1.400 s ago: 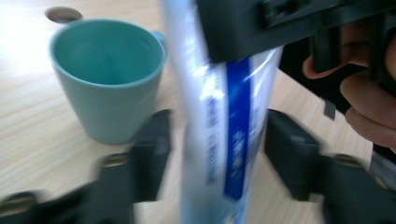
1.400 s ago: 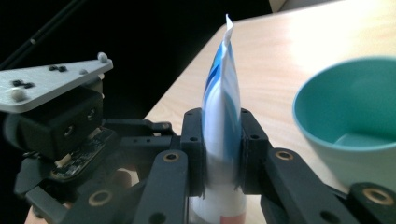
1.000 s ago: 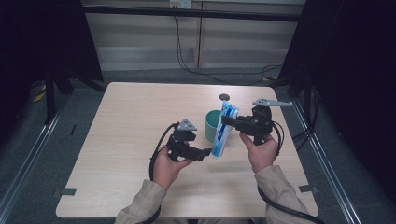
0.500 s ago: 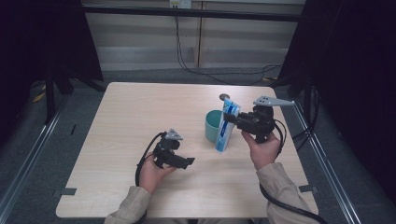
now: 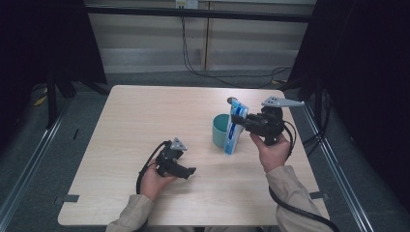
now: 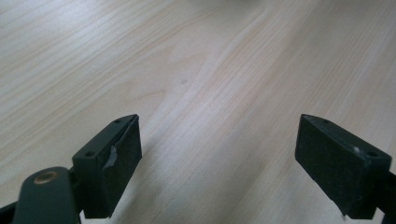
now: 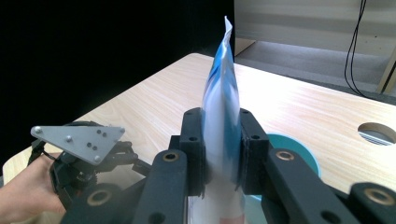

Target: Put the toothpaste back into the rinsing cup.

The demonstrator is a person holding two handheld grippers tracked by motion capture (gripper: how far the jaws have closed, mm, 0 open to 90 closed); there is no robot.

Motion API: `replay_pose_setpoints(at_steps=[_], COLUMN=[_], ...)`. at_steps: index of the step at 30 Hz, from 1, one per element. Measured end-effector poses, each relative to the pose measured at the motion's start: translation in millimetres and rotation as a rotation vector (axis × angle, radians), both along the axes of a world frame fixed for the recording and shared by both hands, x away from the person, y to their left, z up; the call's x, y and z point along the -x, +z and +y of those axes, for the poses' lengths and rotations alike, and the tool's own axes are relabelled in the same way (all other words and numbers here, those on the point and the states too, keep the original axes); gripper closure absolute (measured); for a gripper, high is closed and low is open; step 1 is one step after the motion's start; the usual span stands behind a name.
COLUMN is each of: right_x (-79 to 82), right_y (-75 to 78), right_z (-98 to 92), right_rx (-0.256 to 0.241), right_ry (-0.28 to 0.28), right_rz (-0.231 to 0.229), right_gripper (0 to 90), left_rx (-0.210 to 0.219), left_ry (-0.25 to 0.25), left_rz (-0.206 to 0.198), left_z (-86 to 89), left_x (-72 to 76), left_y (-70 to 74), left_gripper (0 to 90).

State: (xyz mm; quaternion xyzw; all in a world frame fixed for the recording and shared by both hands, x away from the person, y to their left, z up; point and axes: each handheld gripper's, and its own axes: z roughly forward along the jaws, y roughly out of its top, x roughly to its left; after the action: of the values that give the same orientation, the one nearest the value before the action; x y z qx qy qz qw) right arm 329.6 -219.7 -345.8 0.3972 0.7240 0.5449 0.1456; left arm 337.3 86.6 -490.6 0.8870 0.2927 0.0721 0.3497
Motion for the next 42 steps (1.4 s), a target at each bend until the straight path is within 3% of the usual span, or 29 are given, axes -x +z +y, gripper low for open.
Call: replay_pose_setpoints(at_steps=[6, 14, 22, 26, 42], right_x=[-0.9, -6.3, -12.4, -16.6, -33.6], right_y=[6.5, 16.1, 26.7, 32.5, 50.6], right_z=[-1.5, 2.0, 4.2, 3.8, 8.7], right_rx=[-0.006, 0.006, -0.005, -0.017, 0.003], right_ry=[0.009, 0.027, 0.043, 0.045, 0.023], right_rz=[-0.008, -0.014, -0.025, -0.03, -0.061], right_gripper=[76.2, 76.3, 76.3, 76.3, 76.2], left_rx=[-0.012, -0.022, 0.034, 0.028, 0.026], left_ry=[-0.001, -0.005, -0.002, -0.03, -0.03], left_rz=[0.001, -0.049, -0.082, -0.077, -0.082], left_z=[-0.5, -1.6, 2.4, 1.8, 1.3], left_x=[2.1, 7.6, 10.4, 10.1, 10.1], left_y=[-8.7, -13.6, -19.4, -20.1, -20.4], left_gripper=[14.8, 13.9, 11.4, 6.8, 5.2])
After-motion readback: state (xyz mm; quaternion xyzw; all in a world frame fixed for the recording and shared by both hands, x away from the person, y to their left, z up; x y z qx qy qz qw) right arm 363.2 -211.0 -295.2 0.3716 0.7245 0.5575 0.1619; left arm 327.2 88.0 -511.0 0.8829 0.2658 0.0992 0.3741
